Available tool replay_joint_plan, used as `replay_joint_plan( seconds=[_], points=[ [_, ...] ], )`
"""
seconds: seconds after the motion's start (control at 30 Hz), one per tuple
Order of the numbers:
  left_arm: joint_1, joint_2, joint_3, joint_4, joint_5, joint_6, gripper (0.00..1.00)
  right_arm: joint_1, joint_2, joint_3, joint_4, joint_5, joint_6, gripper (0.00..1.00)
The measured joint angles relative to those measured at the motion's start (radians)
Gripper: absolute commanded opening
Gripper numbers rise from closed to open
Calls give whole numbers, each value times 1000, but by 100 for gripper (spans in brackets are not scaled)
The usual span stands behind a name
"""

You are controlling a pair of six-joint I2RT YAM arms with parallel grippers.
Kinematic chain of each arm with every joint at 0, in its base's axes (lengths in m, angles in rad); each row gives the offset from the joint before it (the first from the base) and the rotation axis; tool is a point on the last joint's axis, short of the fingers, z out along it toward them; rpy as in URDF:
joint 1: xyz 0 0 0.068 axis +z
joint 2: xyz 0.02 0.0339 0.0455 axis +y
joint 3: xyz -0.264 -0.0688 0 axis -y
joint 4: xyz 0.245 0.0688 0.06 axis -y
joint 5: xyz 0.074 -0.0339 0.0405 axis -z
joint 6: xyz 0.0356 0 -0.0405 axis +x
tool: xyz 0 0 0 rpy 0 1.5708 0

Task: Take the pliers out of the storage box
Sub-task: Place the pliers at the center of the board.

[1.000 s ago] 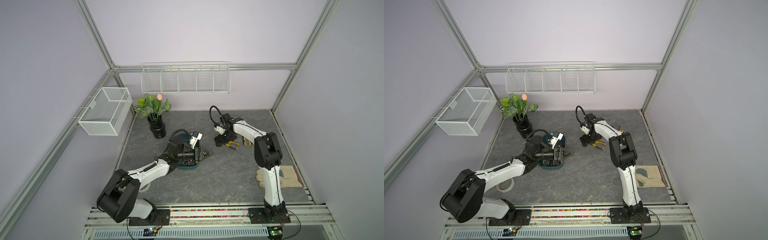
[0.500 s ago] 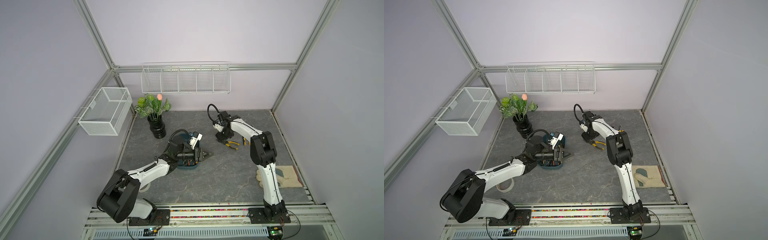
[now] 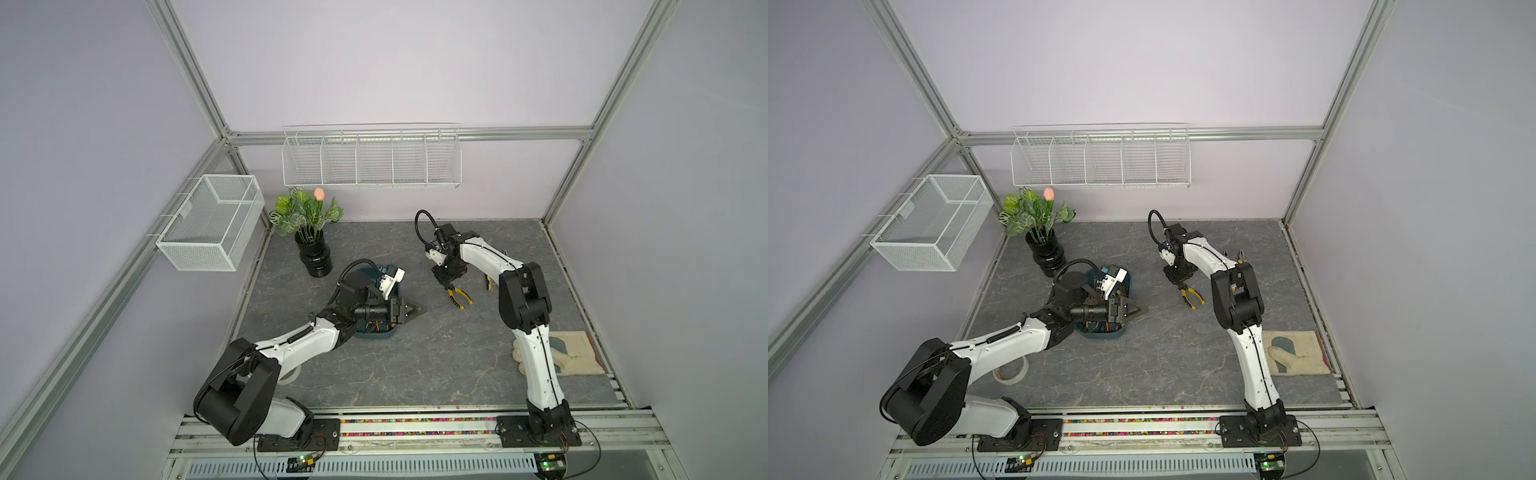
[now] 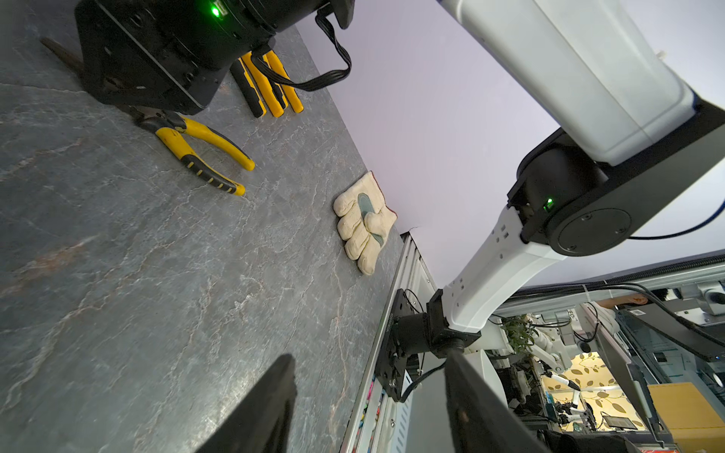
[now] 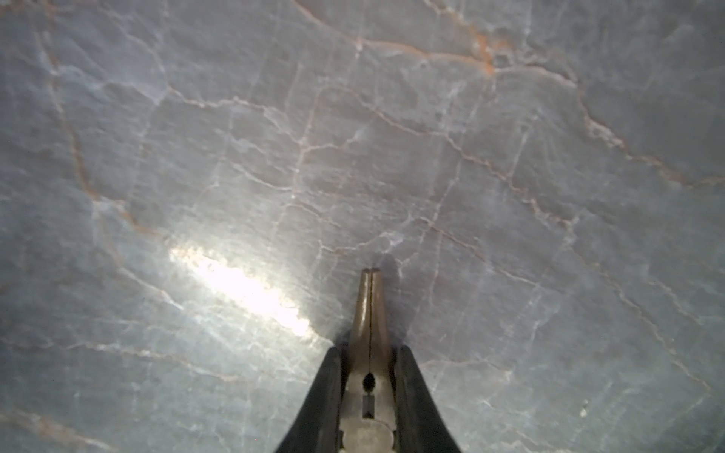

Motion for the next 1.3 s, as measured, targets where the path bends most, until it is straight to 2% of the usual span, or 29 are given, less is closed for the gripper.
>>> replay_joint_plan(
  seconds=[0.23,0.57,0.83,1.3],
  points=[
    [0,0,0,0,0,0,62,-34,-7,-6,4,1,96,17],
    [0,0,0,0,0,0,62,-210,63,164,-80,27,243,17],
    [0,2,0,0,0,4,62,-206,127,253,-118,38,288,17],
    [0,4,0,0,0,7,62,-233,153,359,-140,78,336,16]
  ],
)
